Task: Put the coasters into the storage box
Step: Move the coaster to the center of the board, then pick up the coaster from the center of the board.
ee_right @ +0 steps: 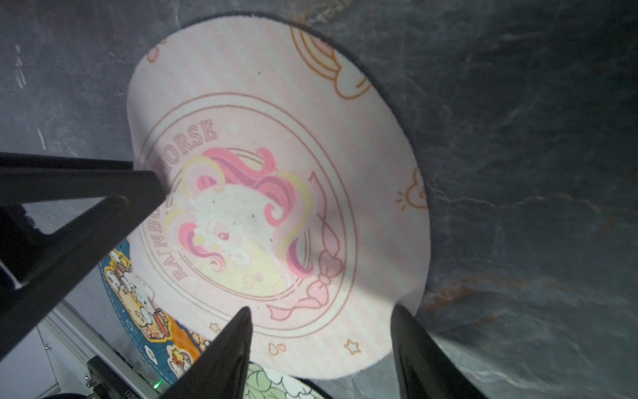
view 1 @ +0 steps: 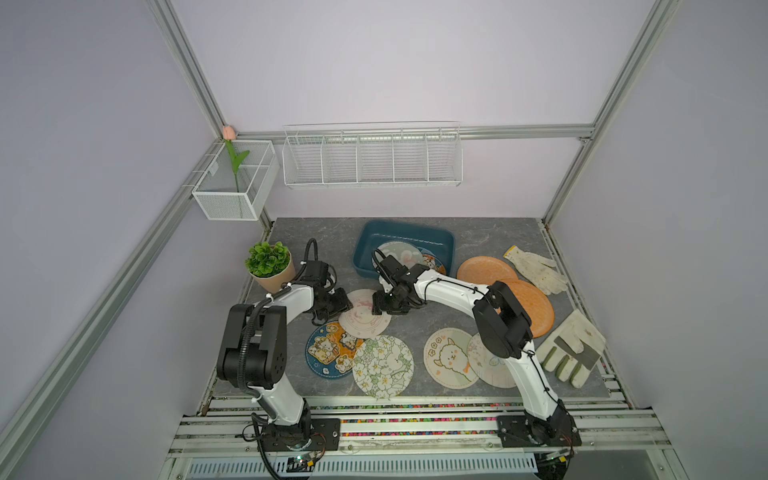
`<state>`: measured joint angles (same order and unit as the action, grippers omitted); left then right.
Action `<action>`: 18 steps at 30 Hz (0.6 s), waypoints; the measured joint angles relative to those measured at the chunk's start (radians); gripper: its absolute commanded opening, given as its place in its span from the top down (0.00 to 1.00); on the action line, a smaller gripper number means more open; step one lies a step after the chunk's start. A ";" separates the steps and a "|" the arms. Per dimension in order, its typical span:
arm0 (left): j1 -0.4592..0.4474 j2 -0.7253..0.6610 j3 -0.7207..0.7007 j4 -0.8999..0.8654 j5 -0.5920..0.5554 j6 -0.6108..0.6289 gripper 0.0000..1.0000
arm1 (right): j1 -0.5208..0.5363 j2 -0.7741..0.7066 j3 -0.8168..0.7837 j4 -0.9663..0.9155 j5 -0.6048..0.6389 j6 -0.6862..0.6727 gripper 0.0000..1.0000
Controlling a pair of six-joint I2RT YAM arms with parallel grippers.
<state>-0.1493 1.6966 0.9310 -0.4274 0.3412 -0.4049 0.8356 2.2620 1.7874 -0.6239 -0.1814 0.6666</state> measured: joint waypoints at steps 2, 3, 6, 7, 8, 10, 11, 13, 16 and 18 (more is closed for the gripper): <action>-0.004 0.003 0.000 0.000 0.001 -0.004 0.67 | 0.000 0.000 0.000 0.002 -0.002 0.000 0.34; -0.006 0.005 0.000 -0.001 0.000 -0.005 0.72 | 0.000 0.000 0.000 0.004 -0.002 0.002 0.34; -0.010 0.008 0.000 -0.008 -0.001 -0.010 0.88 | 0.000 0.000 0.000 0.012 -0.003 0.007 0.33; -0.010 0.008 0.000 -0.011 0.000 -0.013 0.92 | 0.000 0.000 -0.002 0.015 -0.003 0.008 0.32; -0.012 0.008 0.000 -0.013 0.001 -0.013 0.96 | 0.000 0.000 -0.005 0.021 -0.003 0.009 0.31; -0.015 0.008 0.000 -0.018 0.000 -0.014 1.00 | -0.002 -0.003 -0.014 0.033 -0.006 0.012 0.29; -0.015 0.006 0.000 -0.019 0.000 -0.011 1.00 | -0.003 -0.009 -0.026 0.044 -0.007 0.015 0.28; -0.015 -0.001 0.002 -0.026 0.001 -0.012 1.00 | -0.005 -0.023 -0.051 0.068 -0.014 0.016 0.25; -0.017 -0.024 0.012 -0.050 0.005 -0.012 1.00 | -0.011 -0.062 -0.113 0.092 -0.019 0.018 0.22; -0.018 -0.051 0.028 -0.074 0.012 -0.011 1.00 | -0.022 -0.095 -0.165 0.098 -0.024 0.019 0.20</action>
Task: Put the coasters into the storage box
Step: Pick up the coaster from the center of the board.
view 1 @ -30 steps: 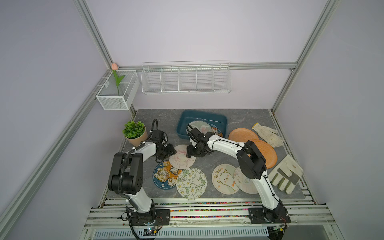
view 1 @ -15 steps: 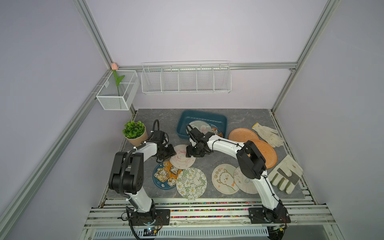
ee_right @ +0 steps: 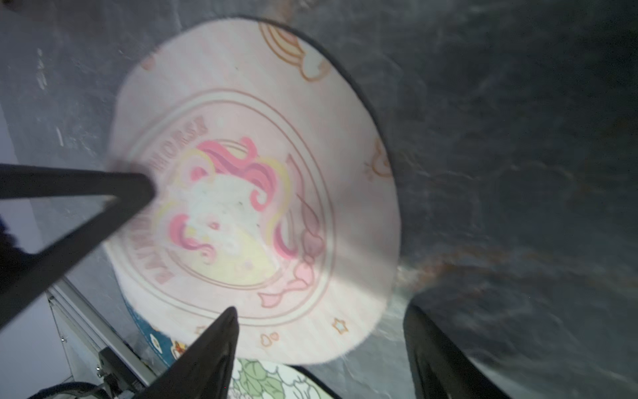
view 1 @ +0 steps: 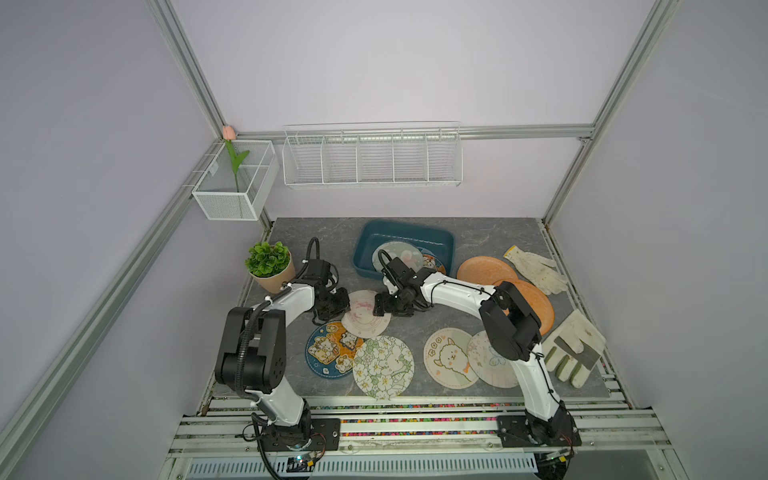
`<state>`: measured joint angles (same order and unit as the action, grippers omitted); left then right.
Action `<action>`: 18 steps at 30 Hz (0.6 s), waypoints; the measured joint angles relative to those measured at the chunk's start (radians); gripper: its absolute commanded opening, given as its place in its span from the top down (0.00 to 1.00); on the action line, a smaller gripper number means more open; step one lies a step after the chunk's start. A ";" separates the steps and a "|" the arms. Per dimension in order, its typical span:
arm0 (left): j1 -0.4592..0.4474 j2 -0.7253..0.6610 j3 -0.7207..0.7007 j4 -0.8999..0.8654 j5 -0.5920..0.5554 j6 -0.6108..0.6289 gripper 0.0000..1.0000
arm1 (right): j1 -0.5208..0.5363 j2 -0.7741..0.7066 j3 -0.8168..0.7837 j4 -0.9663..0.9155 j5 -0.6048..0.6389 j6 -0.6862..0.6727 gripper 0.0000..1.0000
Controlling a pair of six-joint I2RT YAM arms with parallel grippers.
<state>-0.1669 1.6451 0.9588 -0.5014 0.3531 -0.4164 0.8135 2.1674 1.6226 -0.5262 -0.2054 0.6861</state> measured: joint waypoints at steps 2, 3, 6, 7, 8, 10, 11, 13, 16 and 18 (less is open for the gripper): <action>-0.002 -0.036 0.017 -0.020 0.014 0.003 1.00 | -0.011 -0.032 -0.045 0.004 0.000 0.003 0.19; -0.003 -0.058 0.027 -0.031 0.024 0.006 1.00 | -0.016 -0.048 -0.067 0.006 -0.001 0.003 0.19; -0.005 -0.121 0.061 -0.057 0.059 0.008 1.00 | -0.031 -0.105 -0.134 0.012 -0.001 0.006 0.18; -0.005 -0.141 0.075 -0.065 0.071 0.008 1.00 | -0.035 -0.124 -0.153 0.014 -0.002 0.006 0.18; -0.005 -0.158 0.088 -0.069 0.080 0.008 1.00 | -0.040 -0.142 -0.169 0.016 -0.002 0.006 0.18; -0.006 -0.187 0.117 -0.079 0.098 0.006 1.00 | -0.048 -0.179 -0.197 0.018 -0.005 0.006 0.17; -0.008 -0.200 0.135 -0.084 0.108 0.006 1.00 | -0.053 -0.199 -0.212 0.020 -0.006 0.006 0.17; -0.014 -0.212 0.185 -0.100 0.124 0.006 1.00 | -0.064 -0.235 -0.237 0.023 -0.010 0.006 0.16; -0.029 -0.210 0.271 -0.119 0.142 0.006 1.00 | -0.081 -0.277 -0.268 0.027 -0.020 0.006 0.16; -0.041 -0.200 0.331 -0.126 0.150 0.005 1.00 | -0.092 -0.297 -0.284 0.027 -0.025 0.006 0.16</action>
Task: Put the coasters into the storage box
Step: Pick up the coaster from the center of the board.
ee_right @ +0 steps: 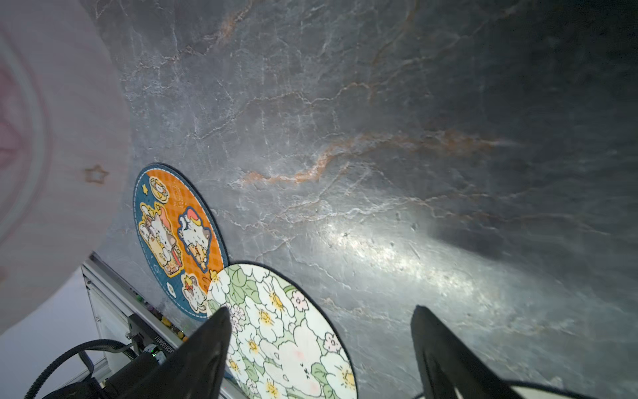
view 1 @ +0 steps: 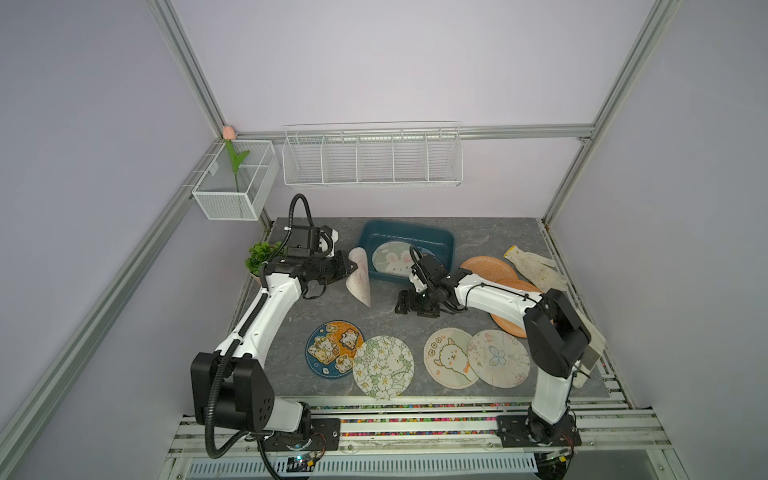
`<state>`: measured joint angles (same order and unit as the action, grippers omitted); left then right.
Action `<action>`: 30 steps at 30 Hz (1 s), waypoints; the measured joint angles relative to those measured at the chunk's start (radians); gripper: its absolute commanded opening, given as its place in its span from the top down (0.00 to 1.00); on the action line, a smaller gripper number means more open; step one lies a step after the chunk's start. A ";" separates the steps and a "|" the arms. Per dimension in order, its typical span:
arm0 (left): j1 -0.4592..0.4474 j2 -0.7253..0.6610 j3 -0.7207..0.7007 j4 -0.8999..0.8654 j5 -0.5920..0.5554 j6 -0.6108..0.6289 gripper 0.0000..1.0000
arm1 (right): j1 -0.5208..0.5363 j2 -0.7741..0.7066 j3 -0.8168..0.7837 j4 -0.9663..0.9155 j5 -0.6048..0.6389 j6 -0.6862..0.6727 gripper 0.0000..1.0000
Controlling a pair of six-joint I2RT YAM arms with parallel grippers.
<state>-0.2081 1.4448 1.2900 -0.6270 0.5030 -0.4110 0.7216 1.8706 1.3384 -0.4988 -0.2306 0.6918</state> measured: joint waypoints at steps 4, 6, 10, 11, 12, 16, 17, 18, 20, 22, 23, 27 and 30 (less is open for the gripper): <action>-0.032 0.040 0.104 0.015 0.018 -0.018 1.00 | -0.015 -0.023 -0.022 -0.001 -0.004 -0.002 0.16; -0.052 0.072 0.144 0.037 0.025 -0.032 1.00 | -0.021 -0.034 -0.033 -0.002 -0.009 -0.003 0.16; -0.095 0.164 0.214 0.084 0.032 -0.057 1.00 | -0.036 -0.067 -0.049 -0.009 -0.021 -0.004 0.16; -0.104 0.188 0.230 0.094 0.034 -0.060 1.00 | -0.040 -0.075 -0.053 -0.009 -0.024 -0.004 0.15; -0.114 0.218 0.249 0.105 0.034 -0.064 1.00 | -0.044 -0.084 -0.057 -0.010 -0.026 -0.006 0.16; -0.146 0.335 0.342 0.130 0.034 -0.068 1.00 | -0.066 -0.120 -0.079 -0.014 -0.031 -0.011 0.15; -0.153 0.365 0.370 0.138 0.035 -0.067 1.00 | -0.069 -0.127 -0.085 -0.016 -0.032 -0.011 0.15; -0.159 0.397 0.399 0.146 0.036 -0.067 1.00 | -0.074 -0.134 -0.091 -0.018 -0.033 -0.011 0.15; -0.168 0.457 0.458 0.161 0.038 -0.068 1.00 | -0.085 -0.144 -0.101 -0.022 -0.034 -0.012 0.15; -0.176 0.518 0.513 0.188 0.045 -0.072 1.00 | -0.095 -0.152 -0.109 -0.030 -0.035 -0.013 0.15; -0.179 0.544 0.534 0.201 0.048 -0.076 1.00 | -0.100 -0.154 -0.111 -0.035 -0.036 -0.014 0.15; -0.190 0.662 0.629 0.243 0.062 -0.093 1.00 | -0.122 -0.165 -0.117 -0.051 -0.037 -0.020 0.15; -0.201 0.733 0.671 0.265 0.072 -0.105 1.00 | -0.140 -0.177 -0.122 -0.064 -0.036 -0.026 0.14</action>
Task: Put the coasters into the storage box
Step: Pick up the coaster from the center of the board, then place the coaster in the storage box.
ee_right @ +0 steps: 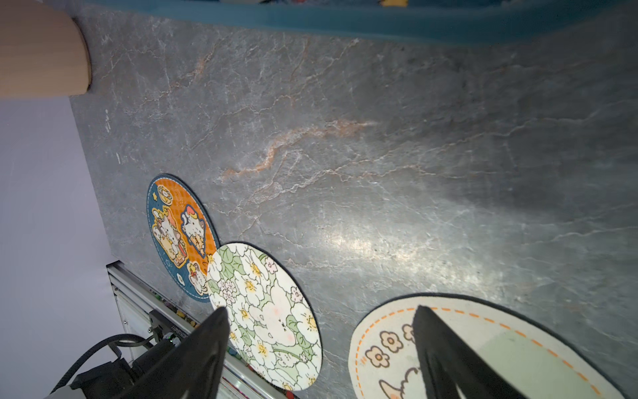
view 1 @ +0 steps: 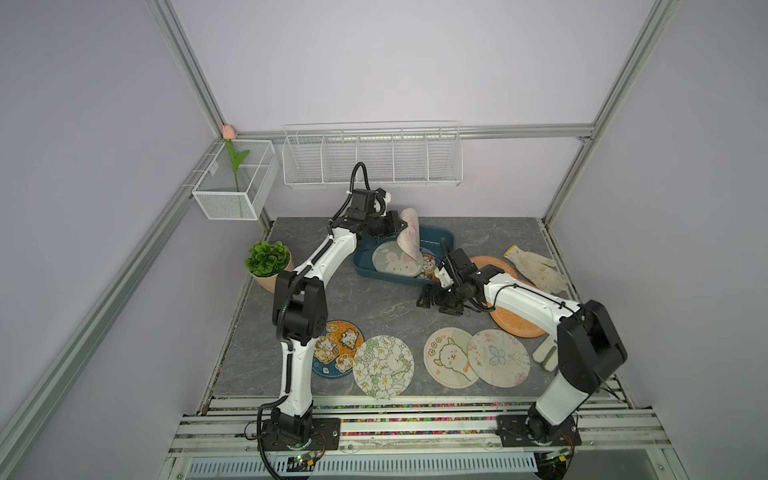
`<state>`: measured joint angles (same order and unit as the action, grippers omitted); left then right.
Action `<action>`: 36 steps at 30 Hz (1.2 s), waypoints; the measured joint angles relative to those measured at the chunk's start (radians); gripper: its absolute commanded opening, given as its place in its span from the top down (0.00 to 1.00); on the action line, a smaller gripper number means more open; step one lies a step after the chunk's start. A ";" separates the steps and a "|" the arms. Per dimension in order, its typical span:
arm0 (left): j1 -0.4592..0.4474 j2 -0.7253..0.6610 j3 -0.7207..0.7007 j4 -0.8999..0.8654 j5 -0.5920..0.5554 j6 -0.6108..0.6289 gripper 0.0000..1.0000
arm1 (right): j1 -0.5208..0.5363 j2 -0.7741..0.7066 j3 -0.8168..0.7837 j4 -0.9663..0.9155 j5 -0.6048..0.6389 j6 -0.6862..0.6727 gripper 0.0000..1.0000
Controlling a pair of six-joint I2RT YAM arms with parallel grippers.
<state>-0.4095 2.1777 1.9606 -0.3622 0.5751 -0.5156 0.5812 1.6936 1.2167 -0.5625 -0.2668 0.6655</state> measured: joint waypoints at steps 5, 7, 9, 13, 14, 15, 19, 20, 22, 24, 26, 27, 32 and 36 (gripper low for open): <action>-0.013 0.086 0.029 0.001 -0.002 0.002 1.00 | -0.024 -0.016 -0.002 -0.009 0.000 -0.007 0.14; -0.014 0.118 0.053 -0.022 -0.018 0.019 1.00 | -0.029 -0.018 -0.002 -0.010 0.000 -0.008 0.14; -0.014 0.134 0.061 -0.042 -0.040 0.039 1.00 | -0.031 -0.018 -0.003 -0.012 0.000 -0.008 0.14; -0.007 0.136 0.061 -0.101 -0.109 0.084 1.00 | -0.032 -0.018 -0.003 -0.017 0.000 -0.008 0.14; -0.005 0.136 0.061 -0.111 -0.128 0.094 1.00 | -0.032 -0.018 -0.003 -0.017 0.000 -0.008 0.14; -0.003 0.136 0.061 -0.124 -0.150 0.104 0.96 | -0.032 -0.018 -0.003 -0.017 0.000 -0.008 0.14; 0.010 0.130 0.040 -0.149 -0.225 0.132 0.78 | -0.032 -0.018 -0.003 -0.017 0.002 -0.008 0.14; 0.013 0.127 0.029 -0.153 -0.242 0.137 0.72 | -0.032 -0.018 -0.003 -0.017 0.004 -0.008 0.14; 0.019 0.122 0.008 -0.161 -0.269 0.144 0.59 | -0.032 -0.018 -0.003 -0.017 0.005 -0.008 0.14; 0.024 0.117 -0.010 -0.168 -0.291 0.151 0.49 | -0.032 -0.018 -0.003 -0.017 0.008 -0.008 0.14; 0.028 0.108 -0.025 -0.172 -0.307 0.156 0.42 | -0.032 -0.018 -0.003 -0.017 0.010 -0.008 0.14; 0.029 0.102 -0.032 -0.172 -0.313 0.156 0.40 | -0.032 -0.018 -0.003 -0.018 0.011 -0.008 0.13; 0.029 0.055 -0.070 -0.167 -0.325 0.161 0.34 | -0.032 -0.018 -0.003 -0.025 0.019 -0.008 0.13; 0.029 0.015 -0.096 -0.158 -0.322 0.161 0.32 | -0.032 -0.018 -0.003 -0.032 0.034 -0.008 0.12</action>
<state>-0.3805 2.1925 1.8648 -0.5201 0.2531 -0.3542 0.5495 1.6756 1.2137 -0.5945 -0.2329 0.6575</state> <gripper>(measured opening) 0.669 0.875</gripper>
